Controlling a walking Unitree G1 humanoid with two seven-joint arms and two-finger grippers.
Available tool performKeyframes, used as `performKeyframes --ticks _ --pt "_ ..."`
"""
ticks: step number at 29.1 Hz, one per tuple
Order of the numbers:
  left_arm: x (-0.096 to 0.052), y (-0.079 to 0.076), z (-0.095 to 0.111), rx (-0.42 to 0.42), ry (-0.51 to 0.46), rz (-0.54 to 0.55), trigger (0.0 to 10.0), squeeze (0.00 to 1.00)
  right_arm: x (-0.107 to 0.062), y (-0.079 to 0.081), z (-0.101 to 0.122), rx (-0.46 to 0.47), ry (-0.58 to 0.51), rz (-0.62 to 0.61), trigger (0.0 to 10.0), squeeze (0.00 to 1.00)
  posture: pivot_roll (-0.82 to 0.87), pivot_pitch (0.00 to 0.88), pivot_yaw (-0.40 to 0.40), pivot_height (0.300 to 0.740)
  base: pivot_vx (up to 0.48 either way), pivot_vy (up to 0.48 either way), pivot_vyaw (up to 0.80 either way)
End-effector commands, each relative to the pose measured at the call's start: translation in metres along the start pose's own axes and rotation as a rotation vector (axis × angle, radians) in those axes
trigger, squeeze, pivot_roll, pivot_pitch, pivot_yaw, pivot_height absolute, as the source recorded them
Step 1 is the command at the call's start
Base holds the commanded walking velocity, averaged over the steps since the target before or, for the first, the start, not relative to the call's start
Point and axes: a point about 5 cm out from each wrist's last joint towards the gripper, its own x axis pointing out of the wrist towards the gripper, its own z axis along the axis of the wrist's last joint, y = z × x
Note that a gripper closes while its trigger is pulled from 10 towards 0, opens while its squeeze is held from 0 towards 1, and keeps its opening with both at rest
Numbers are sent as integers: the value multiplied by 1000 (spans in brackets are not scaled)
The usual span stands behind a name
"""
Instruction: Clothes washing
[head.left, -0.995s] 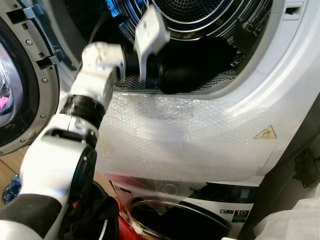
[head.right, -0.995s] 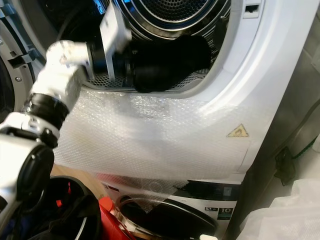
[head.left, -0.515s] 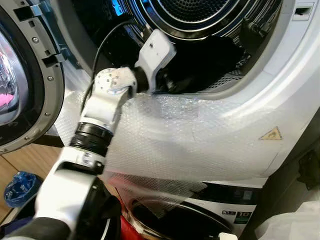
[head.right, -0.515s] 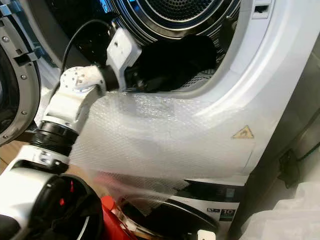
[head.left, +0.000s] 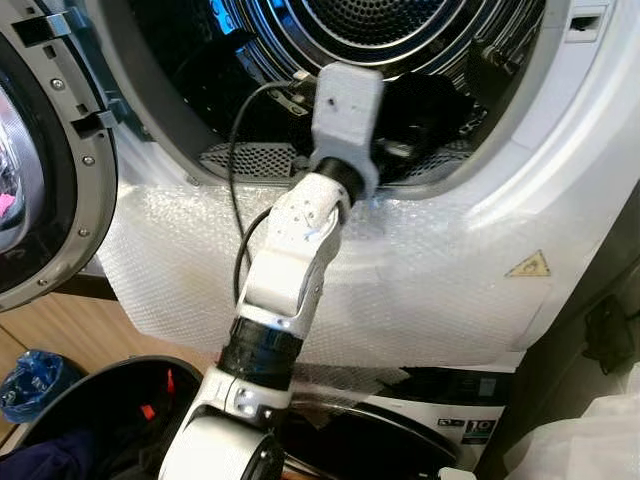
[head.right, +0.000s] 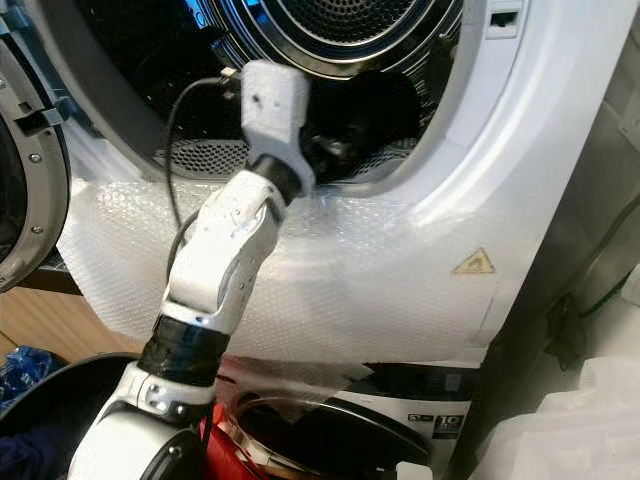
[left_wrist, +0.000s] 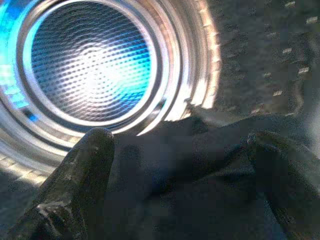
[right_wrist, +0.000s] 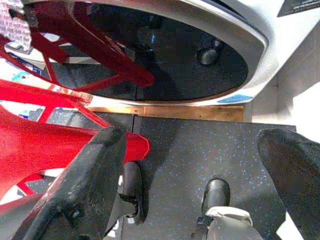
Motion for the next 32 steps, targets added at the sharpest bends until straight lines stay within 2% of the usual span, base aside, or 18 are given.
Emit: performKeyframes --ticks 1,3,6,8,9,10,12,13,17,22,25,27,29,32 --pt "-7 6 1 9 -4 89 10000 0 0 6 -3 6 11 14 10000 0 115 0 109 740 0 0 0" --pt "-14 17 2 47 29 121 10000 0 0 5 -3 2 13 14 10000 0 116 0 110 740 0 0 0" --pt "-20 22 2 66 46 132 10000 0 0 4 -3 0 15 12 10000 0 127 0 107 740 0 0 0" --pt "-34 28 0 66 83 116 10000 0 -1 3 -3 -4 16 12 10000 0 133 0 103 740 0 0 0" --pt "-42 24 1 91 86 41 10000 0 -1 2 -3 -9 18 12 10000 0 133 0 103 740 0 0 0" --pt "-47 23 3 130 70 13 10000 0 -1 2 -4 -11 19 13 10000 0 142 0 99 740 0 0 0" --pt "-56 24 4 199 51 -8 10000 0 -1 2 -4 -14 20 14 10000 0 147 0 97 740 0 0 0" --pt "-66 27 0 231 63 -16 10000 0 0 2 -3 -17 19 15 10000 0 147 0 97 740 0 0 0" --pt "-97 43 -9 301 153 44 10000 0 0 1 0 -17 13 14 10000 0 151 0 91 740 0 0 0" --pt "-108 55 0 367 162 103 10000 0 1 -1 2 -35 13 19 10000 0 180 0 77 740 0 0 0" --pt "-109 54 -1 332 157 104 10000 0 1 -1 3 -37 12 20 10000 0 182 0 72 740 0 0 0" --pt "-107 54 -1 213 132 122 10000 0 2 0 5 -39 9 22 10000 0 185 0 66 740 0 0 0" --pt "-98 48 6 156 72 53 10000 0 2 1 7 -42 6 26 10000 0 186 0 61 740 0 0 0" --pt "-92 46 12 148 42 52 10000 0 3 1 7 -44 4 29 10000 0 188 0 56 740 0 0 0"
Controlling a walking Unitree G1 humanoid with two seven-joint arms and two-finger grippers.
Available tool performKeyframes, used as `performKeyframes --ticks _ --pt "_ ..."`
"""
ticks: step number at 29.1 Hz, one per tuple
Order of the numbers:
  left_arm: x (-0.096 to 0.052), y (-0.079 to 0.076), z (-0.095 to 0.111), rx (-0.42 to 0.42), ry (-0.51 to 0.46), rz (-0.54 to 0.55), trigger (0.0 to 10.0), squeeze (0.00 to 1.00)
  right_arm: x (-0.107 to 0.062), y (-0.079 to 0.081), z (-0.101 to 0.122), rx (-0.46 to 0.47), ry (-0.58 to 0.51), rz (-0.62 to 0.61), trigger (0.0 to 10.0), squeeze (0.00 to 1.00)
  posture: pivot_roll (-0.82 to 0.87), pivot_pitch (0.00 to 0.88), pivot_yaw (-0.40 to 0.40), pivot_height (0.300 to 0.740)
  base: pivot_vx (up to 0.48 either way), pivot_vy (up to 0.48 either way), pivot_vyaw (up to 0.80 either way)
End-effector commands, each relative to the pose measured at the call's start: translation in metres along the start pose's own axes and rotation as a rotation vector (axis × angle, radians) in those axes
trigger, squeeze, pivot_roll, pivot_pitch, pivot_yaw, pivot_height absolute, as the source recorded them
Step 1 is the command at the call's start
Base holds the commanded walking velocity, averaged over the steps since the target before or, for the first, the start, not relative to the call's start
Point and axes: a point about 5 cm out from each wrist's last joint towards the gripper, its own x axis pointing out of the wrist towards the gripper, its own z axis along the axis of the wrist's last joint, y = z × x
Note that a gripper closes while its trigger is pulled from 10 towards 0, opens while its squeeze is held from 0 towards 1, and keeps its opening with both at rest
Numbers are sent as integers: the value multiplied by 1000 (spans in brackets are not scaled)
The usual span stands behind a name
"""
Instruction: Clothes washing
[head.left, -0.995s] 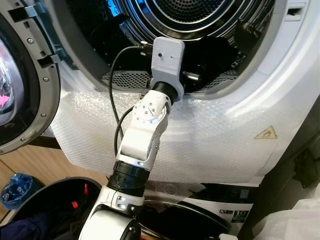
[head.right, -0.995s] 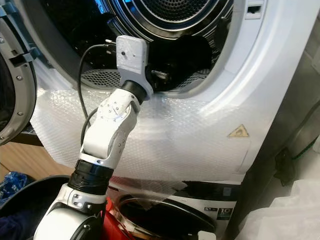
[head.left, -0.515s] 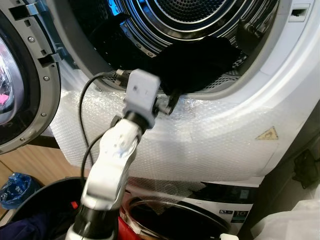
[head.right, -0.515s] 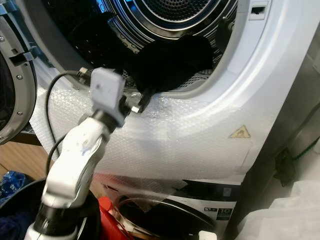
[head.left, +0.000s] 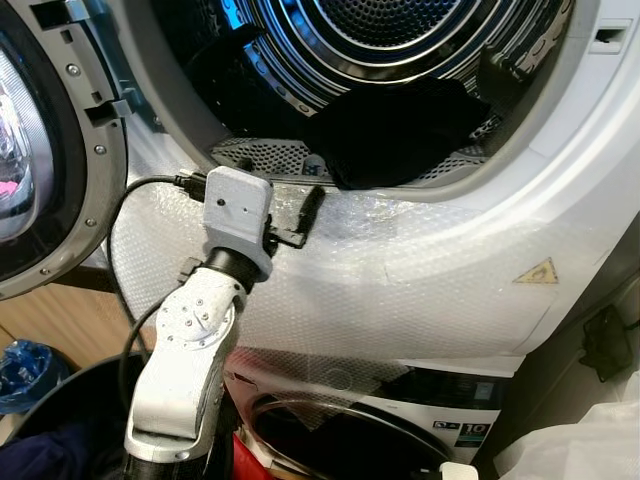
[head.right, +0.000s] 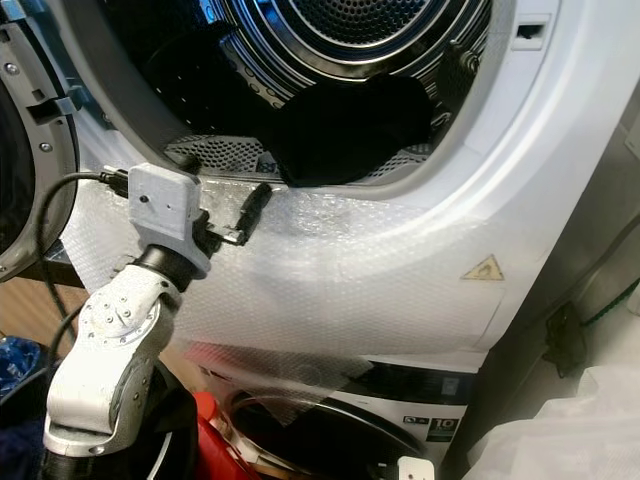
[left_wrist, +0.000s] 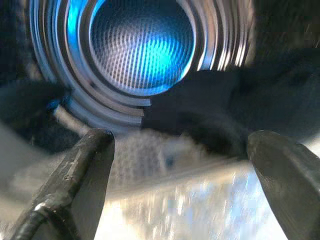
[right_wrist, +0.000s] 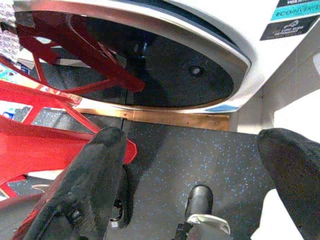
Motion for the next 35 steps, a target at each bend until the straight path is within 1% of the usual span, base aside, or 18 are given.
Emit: performKeyframes --ticks 1,2,3,4,8,9,10,12,16,17,18,19,21,24,29,30,33,35 --pt "5 3 8 -24 -54 9 10000 0 1 6 0 -10 11 21 10000 0 187 0 56 740 0 0 0" --pt "8 2 11 -45 -66 7 10000 0 1 6 0 -11 12 21 10000 0 187 0 53 740 0 0 0" --pt "11 1 13 -94 -80 5 10000 0 1 5 0 -12 13 21 10000 0 184 0 53 740 0 0 0" --pt "17 -3 15 -169 -86 -1 10000 0 1 5 -1 -13 14 21 10000 0 181 0 50 740 0 0 0" --pt "26 -4 12 -232 -59 24 10000 0 1 4 0 -14 14 21 10000 0 173 0 51 740 0 0 0" --pt "29 -4 8 -268 -28 45 10000 0 1 4 0 -15 14 20 10000 0 170 0 51 740 0 0 0" --pt "29 -4 8 -268 -28 45 10000 0 1 4 0 -15 14 20 10000 0 170 0 51 740 0 0 0" --pt "32 -5 4 -306 2 48 10000 0 1 2 0 -14 13 17 10000 0 166 0 49 740 0 0 0" --pt "39 -6 2 -324 31 39 10000 0 0 1 0 -12 14 13 10000 0 161 0 49 740 0 0 0" --pt "42 -4 3 -344 43 58 10000 0 0 0 -1 -12 15 13 10000 0 159 0 49 740 0 0 0" --pt "42 -4 3 -344 43 58 10000 0 0 0 -1 -12 15 13 10000 0 159 0 49 740 0 0 0" --pt "44 0 2 -389 53 104 10000 0 0 0 -1 -11 16 12 10000 0 158 0 49 740 0 0 0" --pt "44 1 2 -394 67 112 10000 0 0 0 -2 -13 18 12 10000 0 157 0 48 740 0 0 0" --pt "44 -2 -2 -427 97 101 10000 0 -1 0 -4 -18 22 12 10000 0 154 0 49 740 0 0 0" --pt "43 -10 -8 -427 154 31 9922 0 -1 1 -4 -22 24 14 10000 0 150 0 57 740 0 0 0" --pt "43 -11 -9 -413 166 14 0 0 0 2 -3 -21 21 15 10000 0 148 0 59 740 0 0 0" --pt "43 -13 -9 -402 177 -2 0 0 0 2 -3 -20 19 16 10000 0 145 0 63 740 0 0 0" --pt "43 -17 -9 -418 183 -30 0 0 0 3 -2 -19 18 17 10000 0 142 0 65 740 0 0 0"
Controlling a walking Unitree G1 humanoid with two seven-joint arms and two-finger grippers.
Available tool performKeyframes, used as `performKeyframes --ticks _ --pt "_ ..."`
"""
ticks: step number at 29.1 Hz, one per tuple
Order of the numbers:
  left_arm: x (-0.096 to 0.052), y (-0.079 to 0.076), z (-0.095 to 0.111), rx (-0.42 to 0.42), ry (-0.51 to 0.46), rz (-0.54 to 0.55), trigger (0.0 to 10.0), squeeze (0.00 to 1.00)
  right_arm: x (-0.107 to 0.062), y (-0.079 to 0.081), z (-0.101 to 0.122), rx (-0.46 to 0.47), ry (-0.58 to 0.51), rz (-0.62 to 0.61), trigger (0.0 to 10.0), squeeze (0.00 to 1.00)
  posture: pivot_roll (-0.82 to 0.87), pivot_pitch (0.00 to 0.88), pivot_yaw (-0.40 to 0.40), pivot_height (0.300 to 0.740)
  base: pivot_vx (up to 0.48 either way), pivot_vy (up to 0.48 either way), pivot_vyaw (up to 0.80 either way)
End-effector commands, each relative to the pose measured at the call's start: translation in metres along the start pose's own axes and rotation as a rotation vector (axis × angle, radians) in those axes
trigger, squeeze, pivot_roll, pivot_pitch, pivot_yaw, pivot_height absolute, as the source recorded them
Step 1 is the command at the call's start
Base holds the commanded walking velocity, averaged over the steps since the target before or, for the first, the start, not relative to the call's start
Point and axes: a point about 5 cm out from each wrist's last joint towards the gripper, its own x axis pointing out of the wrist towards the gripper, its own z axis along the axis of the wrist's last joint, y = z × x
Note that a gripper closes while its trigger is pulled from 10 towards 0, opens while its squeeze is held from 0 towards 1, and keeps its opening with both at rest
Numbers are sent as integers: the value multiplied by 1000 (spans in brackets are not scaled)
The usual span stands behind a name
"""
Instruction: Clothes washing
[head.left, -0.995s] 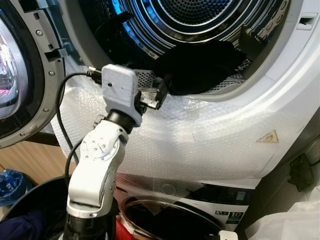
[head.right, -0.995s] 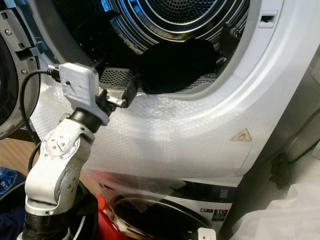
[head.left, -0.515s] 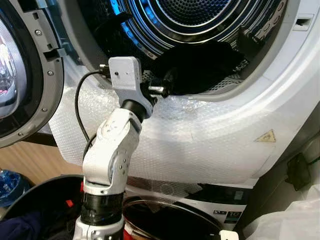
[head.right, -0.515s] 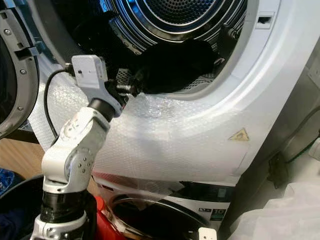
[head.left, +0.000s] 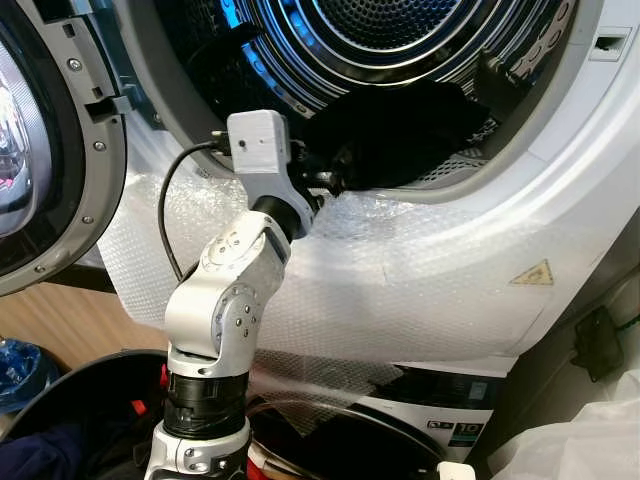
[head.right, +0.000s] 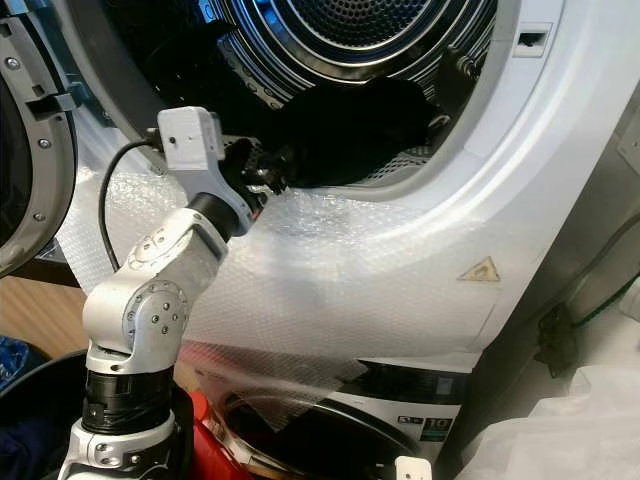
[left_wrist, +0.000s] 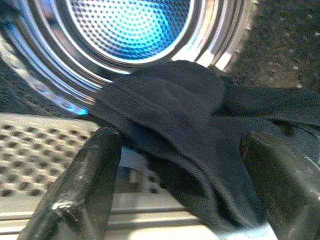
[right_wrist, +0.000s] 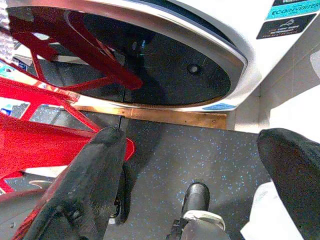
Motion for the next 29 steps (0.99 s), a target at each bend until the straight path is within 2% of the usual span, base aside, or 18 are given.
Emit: performKeyframes --ticks 1,7,17,23,29 --pt "-1 -1 -2 10 20 -13 0 0 0 5 -1 -7 7 11 10000 0 142 0 65 740 0 0 0" --pt "-4 -5 -3 32 39 -48 0 0 -1 9 -7 -17 24 25 10000 0 167 0 66 740 0 0 0" --pt "-4 -8 0 15 45 -72 0 0 0 15 -4 0 16 29 10000 0 156 0 82 740 0 0 0" --pt "0 -5 4 -27 45 -69 0 0 0 15 -4 3 17 26 10000 0 155 0 85 740 0 0 0" --pt "10 2 9 -90 40 -55 0 0 0 14 -4 7 16 23 10000 0 140 0 84 740 0 0 0"
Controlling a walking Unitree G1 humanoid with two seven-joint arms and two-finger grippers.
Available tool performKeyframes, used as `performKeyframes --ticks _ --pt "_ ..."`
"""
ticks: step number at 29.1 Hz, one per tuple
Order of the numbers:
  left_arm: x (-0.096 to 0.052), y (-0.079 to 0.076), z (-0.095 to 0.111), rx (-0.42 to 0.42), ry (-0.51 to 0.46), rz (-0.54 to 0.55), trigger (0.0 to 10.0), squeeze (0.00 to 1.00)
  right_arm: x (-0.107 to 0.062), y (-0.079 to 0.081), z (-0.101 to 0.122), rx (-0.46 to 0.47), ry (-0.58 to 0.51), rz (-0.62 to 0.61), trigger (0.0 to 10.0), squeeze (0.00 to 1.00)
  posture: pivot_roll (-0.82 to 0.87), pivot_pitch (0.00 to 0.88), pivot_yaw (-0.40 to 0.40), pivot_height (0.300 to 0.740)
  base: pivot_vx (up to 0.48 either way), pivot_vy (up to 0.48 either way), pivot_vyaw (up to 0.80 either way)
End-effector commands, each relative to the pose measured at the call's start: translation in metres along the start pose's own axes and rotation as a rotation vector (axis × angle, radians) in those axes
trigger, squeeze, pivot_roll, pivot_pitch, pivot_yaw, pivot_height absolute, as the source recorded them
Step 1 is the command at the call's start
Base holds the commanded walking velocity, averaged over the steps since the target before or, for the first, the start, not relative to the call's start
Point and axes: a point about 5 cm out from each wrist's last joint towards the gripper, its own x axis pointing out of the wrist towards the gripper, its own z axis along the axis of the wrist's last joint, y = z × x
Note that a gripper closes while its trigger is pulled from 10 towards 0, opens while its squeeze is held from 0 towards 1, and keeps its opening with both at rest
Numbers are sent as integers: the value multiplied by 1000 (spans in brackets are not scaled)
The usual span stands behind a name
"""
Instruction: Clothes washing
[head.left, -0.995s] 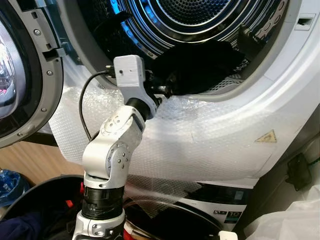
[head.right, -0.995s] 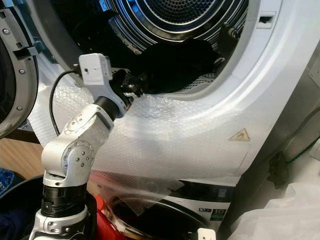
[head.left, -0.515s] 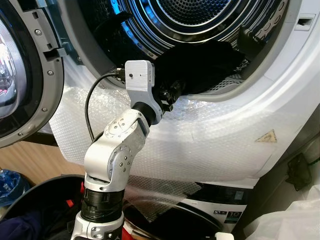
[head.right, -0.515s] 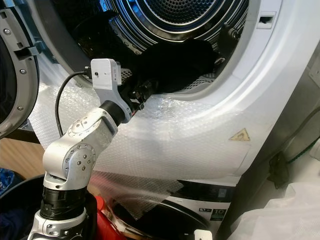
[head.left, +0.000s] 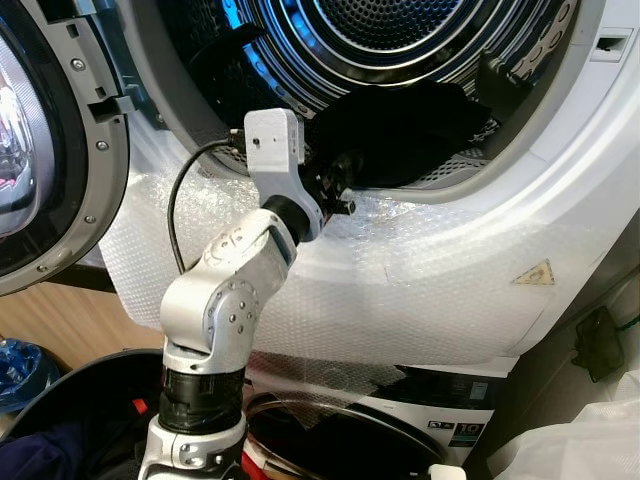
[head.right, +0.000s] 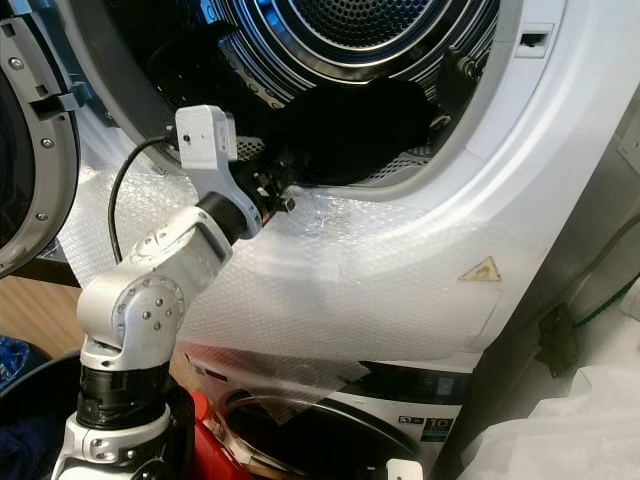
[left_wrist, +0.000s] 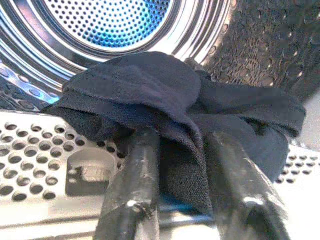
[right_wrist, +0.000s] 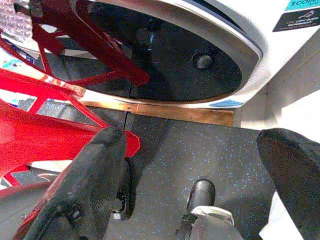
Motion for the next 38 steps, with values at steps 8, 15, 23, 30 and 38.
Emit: performKeyframes --ticks 8,15,23,30,38 --pt "21 16 12 -25 -4 2 0 0 0 -1 -2 20 8 -9 10000 0 125 0 88 740 0 0 0" --pt "59 46 32 91 6 -35 0 0 0 1 -2 25 6 -8 10000 0 113 0 93 740 0 0 0" --pt "83 29 62 249 -23 -156 0 0 -2 -3 -5 38 8 -22 10000 0 65 0 116 740 0 0 0" --pt "93 37 65 445 16 -19 0 0 -4 -4 -13 53 20 -35 10000 0 34 0 128 740 0 0 0" --pt "77 83 48 636 154 174 0 0 -4 -6 -12 51 16 -43 10000 0 26 0 128 740 0 0 0"
